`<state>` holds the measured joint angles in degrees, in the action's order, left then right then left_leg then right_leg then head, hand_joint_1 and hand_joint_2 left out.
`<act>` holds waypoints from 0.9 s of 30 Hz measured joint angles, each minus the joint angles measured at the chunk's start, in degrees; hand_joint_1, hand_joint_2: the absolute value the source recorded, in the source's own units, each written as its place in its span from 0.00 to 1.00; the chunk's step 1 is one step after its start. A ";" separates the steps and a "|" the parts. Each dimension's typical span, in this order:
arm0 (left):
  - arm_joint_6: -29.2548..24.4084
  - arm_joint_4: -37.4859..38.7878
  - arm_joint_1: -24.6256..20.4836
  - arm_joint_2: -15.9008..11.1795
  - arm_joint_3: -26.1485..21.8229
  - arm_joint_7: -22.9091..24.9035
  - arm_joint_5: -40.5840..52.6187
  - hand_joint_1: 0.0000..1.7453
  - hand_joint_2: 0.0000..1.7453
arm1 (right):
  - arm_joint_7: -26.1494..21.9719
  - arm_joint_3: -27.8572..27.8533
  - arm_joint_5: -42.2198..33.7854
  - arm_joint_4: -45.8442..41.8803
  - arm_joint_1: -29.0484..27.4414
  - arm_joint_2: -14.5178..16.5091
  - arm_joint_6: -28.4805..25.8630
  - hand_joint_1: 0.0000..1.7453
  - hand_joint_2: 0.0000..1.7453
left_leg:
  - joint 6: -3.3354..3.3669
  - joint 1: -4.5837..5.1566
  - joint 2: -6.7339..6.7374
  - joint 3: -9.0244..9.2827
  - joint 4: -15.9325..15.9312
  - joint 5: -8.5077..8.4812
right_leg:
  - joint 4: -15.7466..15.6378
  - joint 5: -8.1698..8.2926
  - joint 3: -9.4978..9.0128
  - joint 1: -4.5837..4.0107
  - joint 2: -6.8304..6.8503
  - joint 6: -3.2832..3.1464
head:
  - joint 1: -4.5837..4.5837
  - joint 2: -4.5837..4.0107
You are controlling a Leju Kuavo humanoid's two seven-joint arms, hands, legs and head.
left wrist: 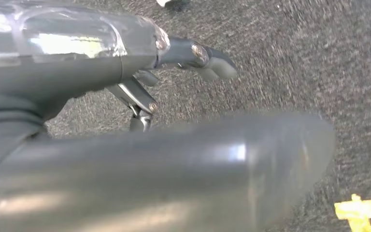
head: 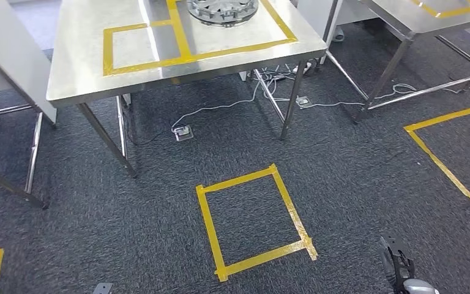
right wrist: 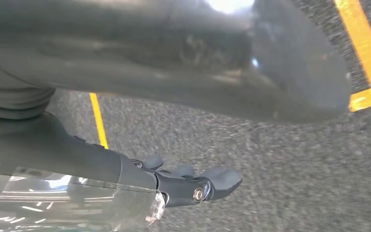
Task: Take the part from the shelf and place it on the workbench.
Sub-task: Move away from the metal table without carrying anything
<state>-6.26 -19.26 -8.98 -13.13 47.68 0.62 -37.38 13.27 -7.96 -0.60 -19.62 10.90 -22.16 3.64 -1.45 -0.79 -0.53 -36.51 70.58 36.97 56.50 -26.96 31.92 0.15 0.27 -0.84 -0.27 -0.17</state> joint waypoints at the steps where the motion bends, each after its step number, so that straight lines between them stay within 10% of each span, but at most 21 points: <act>1: -0.01 0.03 0.12 0.01 0.04 0.01 0.00 0.00 0.00 | 0.00 0.16 -0.01 0.05 -0.09 0.11 0.01 0.00 0.00 | 0.04 0.01 0.04 -1.39 2.50 0.52 | 0.04 0.00 0.01 -0.10 -0.75 -0.06 | -0.20 0.00; 4: 0.03 0.10 0.27 0.01 0.18 0.03 0.00 0.00 0.00 | 0.00 0.50 -0.13 0.20 -0.38 0.23 -0.05 0.00 0.00 | 0.40 -0.04 -0.55 -0.07 -1.64 -4.15 | 0.34 -0.10 -0.05 -0.19 -3.10 0.01 | -0.44 0.00; 8: 0.45 0.18 0.34 0.00 0.31 0.37 0.00 0.00 0.00 | 0.07 0.88 -1.28 0.08 -0.84 0.15 -0.24 0.00 0.00 | 0.88 -0.56 -6.35 3.92 -10.99 -7.55 | 1.34 -0.43 1.01 0.13 -6.09 1.10 | -0.51 0.00; 10: 0.76 0.19 0.36 0.04 0.47 0.71 0.00 0.00 0.00 | 0.28 1.08 -2.30 -0.07 -1.32 0.02 -0.30 0.00 0.00 | 1.11 -0.48 -4.83 4.15 -11.46 -7.47 | 1.42 -0.28 1.55 0.44 -7.36 1.85 | -0.43 0.00; 14: 0.57 0.22 0.42 -0.13 0.56 1.64 -0.09 0.00 0.00 | 0.74 1.81 -4.15 -0.09 -1.95 -0.10 -0.43 0.00 0.00 | 1.93 -0.45 -0.65 4.93 -12.07 -7.37 | 9.00 -4.52 5.30 0.40 -1.84 3.24 | 1.15 0.00; 17: 0.37 0.25 0.44 -0.62 0.64 2.80 -0.30 0.00 0.00 | 1.10 2.51 -5.54 0.07 -2.70 0.59 -0.38 0.00 0.00 | 1.98 -0.19 2.48 5.21 -12.05 -6.90 | 16.96 -7.08 9.20 0.84 -0.46 3.87 | 1.83 0.00; 21: -1.27 -0.17 0.06 -2.16 1.01 4.39 -0.50 0.00 0.00 | 1.19 3.45 -7.97 0.70 -3.09 2.25 -1.22 0.00 0.00 | 1.15 -0.05 5.82 6.08 -12.06 -6.06 | 5.42 -0.89 3.30 0.43 1.72 2.91 | 2.55 0.00; 25: -4.70 -2.89 -0.14 -5.25 1.40 7.20 -1.77 0.00 0.00 | 0.59 4.14 -10.15 1.68 -3.40 4.67 -3.09 0.00 0.00 | -0.08 -0.02 7.80 6.71 -12.40 -5.65 | 1.62 -0.39 1.47 -0.41 2.17 1.12 | 2.65 0.00; 27: -6.17 -5.49 0.09 -7.23 1.65 8.26 -2.21 0.00 0.00 | 0.22 4.68 -10.80 2.13 -3.58 5.50 -3.51 0.00 0.00 | -0.64 -0.26 4.83 6.64 -11.49 -4.63 | 0.84 -0.04 1.07 -0.30 1.36 0.33 | 2.47 -0.01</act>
<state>-12.43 -24.75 -8.89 -20.36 49.33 8.88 -39.59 13.49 -3.28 -11.41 -17.49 7.31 -16.66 0.13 -2.09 -1.05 4.30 -29.87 59.09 32.35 57.34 -27.00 32.99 -0.15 1.63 -0.51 2.20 -0.18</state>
